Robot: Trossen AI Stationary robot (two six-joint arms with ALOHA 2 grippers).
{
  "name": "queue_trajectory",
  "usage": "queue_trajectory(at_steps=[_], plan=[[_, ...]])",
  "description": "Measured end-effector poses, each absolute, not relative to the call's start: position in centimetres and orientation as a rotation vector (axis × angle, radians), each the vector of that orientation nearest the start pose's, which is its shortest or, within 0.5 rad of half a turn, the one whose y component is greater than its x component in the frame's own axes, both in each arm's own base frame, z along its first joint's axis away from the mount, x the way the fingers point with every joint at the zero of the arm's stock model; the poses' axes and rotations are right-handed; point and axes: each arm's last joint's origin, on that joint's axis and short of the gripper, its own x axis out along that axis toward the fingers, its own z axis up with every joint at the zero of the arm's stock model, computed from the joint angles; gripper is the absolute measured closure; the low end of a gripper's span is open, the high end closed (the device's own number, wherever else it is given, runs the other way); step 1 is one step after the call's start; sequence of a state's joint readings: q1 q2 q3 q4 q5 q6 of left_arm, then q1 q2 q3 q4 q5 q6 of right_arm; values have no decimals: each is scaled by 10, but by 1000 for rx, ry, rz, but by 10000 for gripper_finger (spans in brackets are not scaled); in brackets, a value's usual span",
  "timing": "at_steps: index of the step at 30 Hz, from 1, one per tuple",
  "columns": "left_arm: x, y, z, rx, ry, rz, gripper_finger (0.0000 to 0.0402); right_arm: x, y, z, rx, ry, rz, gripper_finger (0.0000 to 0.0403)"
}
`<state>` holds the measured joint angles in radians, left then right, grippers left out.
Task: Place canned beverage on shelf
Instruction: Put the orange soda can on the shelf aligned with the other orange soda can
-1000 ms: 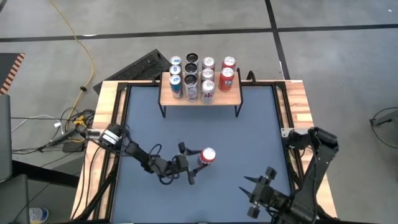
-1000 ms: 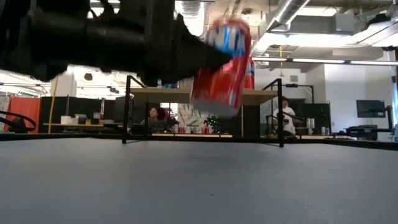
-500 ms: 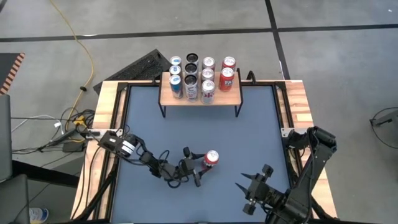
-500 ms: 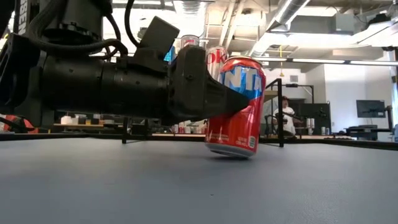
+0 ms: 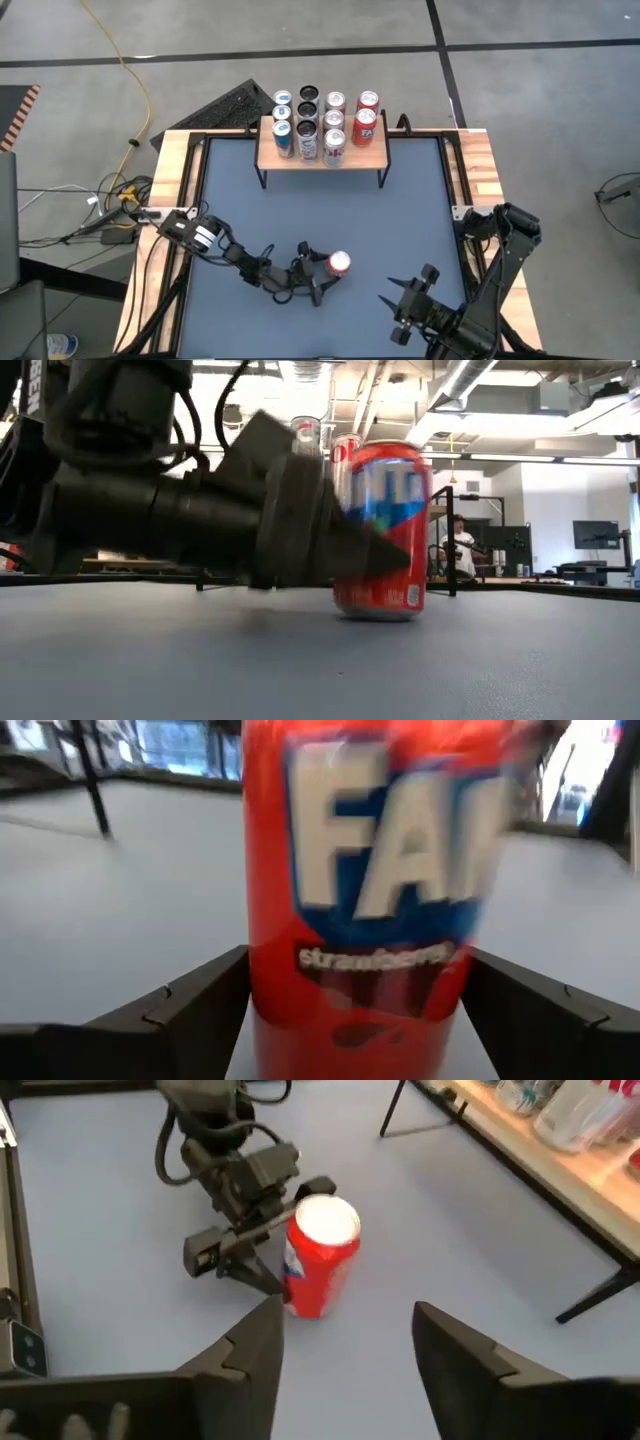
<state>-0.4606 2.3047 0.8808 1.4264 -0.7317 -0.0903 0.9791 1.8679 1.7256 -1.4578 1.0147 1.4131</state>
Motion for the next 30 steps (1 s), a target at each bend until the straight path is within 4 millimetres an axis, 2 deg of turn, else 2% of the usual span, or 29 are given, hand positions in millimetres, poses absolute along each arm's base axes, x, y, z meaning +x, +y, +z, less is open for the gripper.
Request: queue_trajectory(at_steps=[2, 7, 10, 15, 21, 24, 30], plan=[[350, -153, 60, -79, 27, 250, 65, 213, 273, 297, -5, 602, -539, 202], [350, -153, 62, -80, 16, 240, 60, 216, 271, 296, 7, 655, -542, 155], [349, -155, 65, -65, 4, 234, 59, 220, 268, 296, -5, 669, -544, 140], [347, -159, 67, -62, 2, 281, 59, 229, 261, 296, -34, 683, -562, 137], [339, -171, 68, 54, 15, 312, 58, 234, 257, 296, -40, 692, -575, 136], [339, -172, 68, 32, 12, 314, 58, 235, 256, 295, -36, 696, -577, 136], [329, -177, 74, 51, 10, 385, 58, 247, 246, 292, -18, 853, -555, 136]])
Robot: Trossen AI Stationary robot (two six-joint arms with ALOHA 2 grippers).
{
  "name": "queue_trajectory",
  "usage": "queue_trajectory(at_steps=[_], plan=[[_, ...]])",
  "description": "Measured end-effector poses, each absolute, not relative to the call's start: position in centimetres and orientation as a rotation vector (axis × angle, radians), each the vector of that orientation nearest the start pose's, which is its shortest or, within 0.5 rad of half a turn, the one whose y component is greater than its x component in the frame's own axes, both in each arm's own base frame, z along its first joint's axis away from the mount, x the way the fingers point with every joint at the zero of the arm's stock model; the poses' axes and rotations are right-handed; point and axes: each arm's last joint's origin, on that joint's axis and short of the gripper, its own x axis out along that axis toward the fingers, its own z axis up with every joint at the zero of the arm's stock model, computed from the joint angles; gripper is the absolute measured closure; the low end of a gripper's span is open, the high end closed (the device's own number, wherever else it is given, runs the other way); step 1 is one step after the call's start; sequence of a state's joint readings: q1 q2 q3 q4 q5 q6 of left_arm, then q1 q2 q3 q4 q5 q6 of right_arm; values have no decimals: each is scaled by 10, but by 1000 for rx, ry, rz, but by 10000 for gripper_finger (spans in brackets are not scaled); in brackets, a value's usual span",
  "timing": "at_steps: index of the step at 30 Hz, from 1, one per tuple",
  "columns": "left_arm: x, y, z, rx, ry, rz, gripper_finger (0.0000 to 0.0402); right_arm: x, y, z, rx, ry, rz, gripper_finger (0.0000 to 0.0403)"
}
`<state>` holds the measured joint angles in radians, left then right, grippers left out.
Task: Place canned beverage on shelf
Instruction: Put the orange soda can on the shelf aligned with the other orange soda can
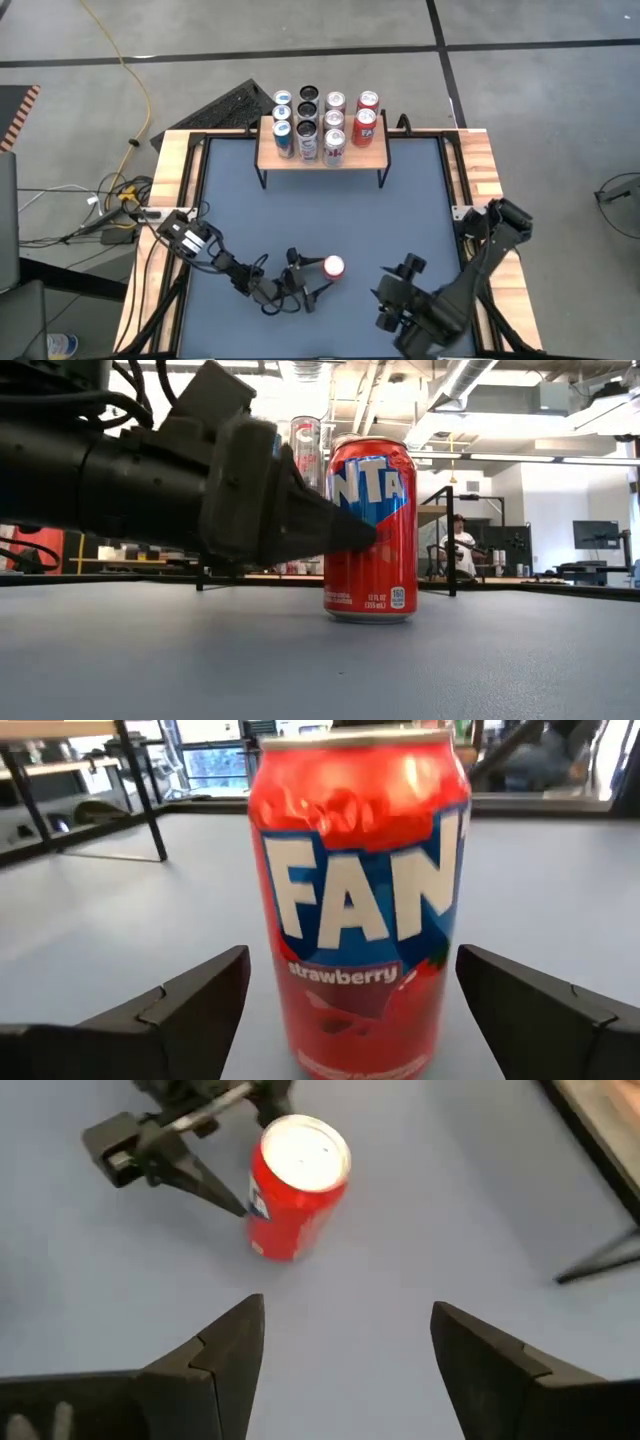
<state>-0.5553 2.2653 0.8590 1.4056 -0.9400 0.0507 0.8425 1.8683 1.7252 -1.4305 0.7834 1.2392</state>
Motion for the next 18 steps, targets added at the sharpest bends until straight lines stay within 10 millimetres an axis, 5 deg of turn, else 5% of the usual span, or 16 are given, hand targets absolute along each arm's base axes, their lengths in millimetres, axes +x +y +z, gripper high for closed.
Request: queue_trajectory(at_steps=[10, 18], plan=[[328, -175, 67, -46, 55, 348, 58, 293, 222, 293, -105, 892, -433, 136], [336, -173, 73, -172, 16, 149, 58, 297, 223, 293, -88, 902, -397, 136]])
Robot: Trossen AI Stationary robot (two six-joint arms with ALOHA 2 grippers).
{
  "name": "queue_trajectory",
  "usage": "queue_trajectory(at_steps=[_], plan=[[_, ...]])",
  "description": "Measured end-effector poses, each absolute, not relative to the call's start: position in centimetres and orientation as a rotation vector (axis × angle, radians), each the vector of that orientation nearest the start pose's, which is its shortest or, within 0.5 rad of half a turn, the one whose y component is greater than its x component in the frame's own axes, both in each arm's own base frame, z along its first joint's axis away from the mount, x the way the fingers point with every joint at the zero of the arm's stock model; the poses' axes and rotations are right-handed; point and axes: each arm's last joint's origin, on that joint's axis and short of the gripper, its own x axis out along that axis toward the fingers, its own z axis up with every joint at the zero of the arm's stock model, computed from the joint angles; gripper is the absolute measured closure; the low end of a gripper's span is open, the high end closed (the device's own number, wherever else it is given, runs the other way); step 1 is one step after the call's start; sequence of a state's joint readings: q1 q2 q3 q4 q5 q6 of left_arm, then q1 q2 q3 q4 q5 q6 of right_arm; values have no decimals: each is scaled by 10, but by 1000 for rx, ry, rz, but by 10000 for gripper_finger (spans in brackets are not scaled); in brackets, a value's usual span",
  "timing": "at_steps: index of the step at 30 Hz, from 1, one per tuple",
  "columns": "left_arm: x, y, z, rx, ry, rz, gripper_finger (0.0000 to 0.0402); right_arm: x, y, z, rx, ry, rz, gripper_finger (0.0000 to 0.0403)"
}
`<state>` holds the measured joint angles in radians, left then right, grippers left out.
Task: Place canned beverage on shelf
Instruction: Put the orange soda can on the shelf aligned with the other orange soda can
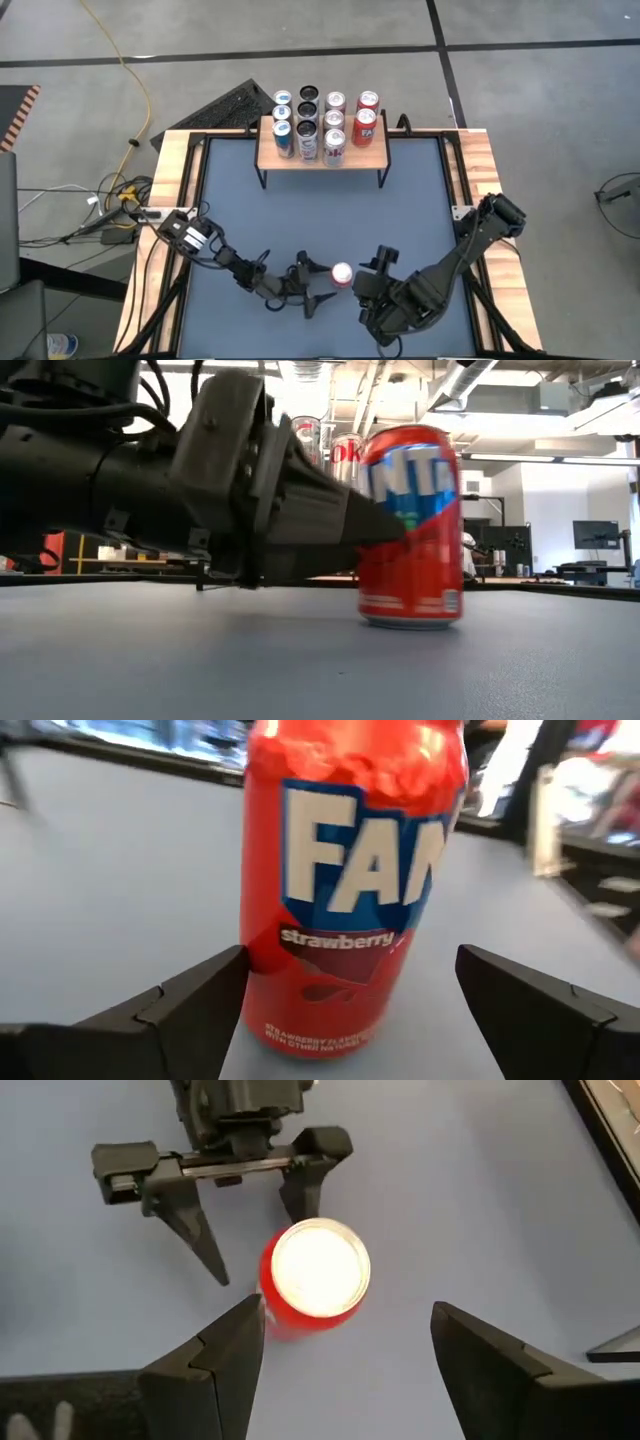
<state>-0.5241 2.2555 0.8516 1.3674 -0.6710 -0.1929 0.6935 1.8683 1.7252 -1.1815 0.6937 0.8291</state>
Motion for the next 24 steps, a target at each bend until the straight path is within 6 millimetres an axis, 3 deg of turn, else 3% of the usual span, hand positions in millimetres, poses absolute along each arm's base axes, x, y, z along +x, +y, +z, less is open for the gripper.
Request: queue_trajectory(at_steps=[6, 15, 24], plan=[[340, -171, 71, -270, 45, 41, 58, 296, 224, 293, -93, 925, -370, 136], [351, -175, 77, -284, 47, -7, 58, 317, 211, 290, 81, 1128, -107, 136], [364, -169, 77, -288, 100, -76, 58, 327, 196, 291, 93, 1130, -112, 136]])
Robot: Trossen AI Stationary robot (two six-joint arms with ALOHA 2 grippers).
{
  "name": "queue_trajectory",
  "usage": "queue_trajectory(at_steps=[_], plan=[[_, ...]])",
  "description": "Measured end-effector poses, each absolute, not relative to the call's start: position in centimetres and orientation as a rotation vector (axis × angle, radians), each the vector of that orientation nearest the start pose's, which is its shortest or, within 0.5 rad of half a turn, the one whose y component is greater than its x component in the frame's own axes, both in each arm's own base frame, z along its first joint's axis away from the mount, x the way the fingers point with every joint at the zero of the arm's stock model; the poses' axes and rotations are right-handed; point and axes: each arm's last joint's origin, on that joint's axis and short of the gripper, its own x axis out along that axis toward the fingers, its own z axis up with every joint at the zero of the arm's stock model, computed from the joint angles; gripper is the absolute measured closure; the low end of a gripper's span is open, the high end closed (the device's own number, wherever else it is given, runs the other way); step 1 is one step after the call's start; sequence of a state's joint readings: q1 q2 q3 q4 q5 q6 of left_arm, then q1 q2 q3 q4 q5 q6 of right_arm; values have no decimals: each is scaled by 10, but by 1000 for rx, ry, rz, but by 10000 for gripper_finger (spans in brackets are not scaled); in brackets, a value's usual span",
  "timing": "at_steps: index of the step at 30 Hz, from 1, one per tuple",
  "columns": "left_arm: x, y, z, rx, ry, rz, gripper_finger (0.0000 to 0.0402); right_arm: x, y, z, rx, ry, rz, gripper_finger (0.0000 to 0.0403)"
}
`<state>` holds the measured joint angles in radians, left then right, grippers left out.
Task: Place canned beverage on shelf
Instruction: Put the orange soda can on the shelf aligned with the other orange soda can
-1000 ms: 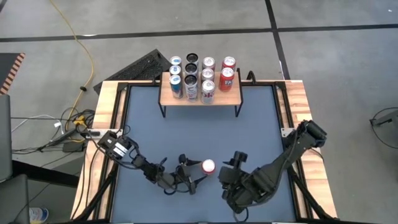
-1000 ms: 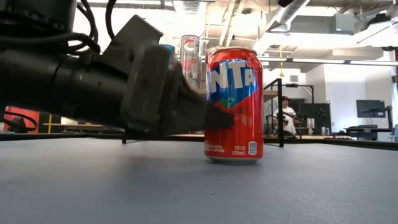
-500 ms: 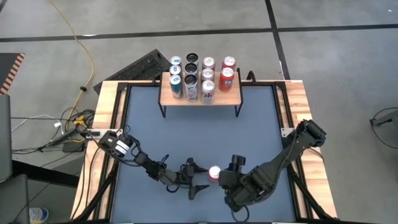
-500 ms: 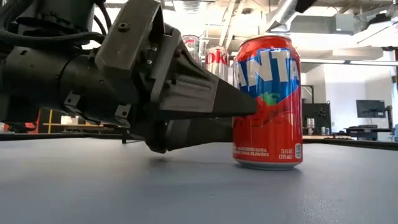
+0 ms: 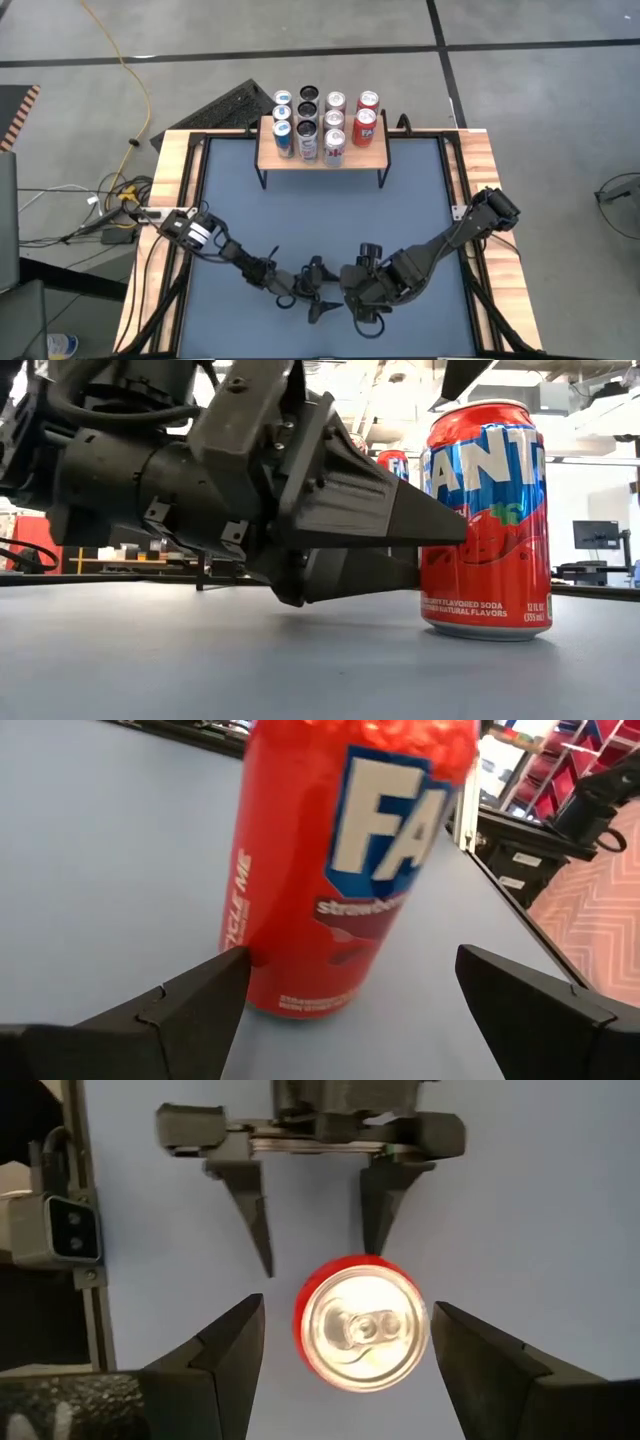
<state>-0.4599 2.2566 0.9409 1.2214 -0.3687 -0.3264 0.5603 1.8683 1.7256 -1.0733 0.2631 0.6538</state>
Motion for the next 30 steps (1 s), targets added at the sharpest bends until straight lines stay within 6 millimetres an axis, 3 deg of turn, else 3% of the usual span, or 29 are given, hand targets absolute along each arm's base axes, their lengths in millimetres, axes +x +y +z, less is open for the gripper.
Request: queue_trajectory(at_steps=[16, 25, 30], plan=[[374, -172, 84, -266, 88, -170, 58, 324, 203, 291, 91, 1128, -88, 136], [388, -180, 91, -212, 133, -246, 58, 312, 212, 289, 129, 1175, -137, 136], [388, -179, 88, -205, 158, -239, 58, 305, 222, 289, 78, 1195, -50, 136]])
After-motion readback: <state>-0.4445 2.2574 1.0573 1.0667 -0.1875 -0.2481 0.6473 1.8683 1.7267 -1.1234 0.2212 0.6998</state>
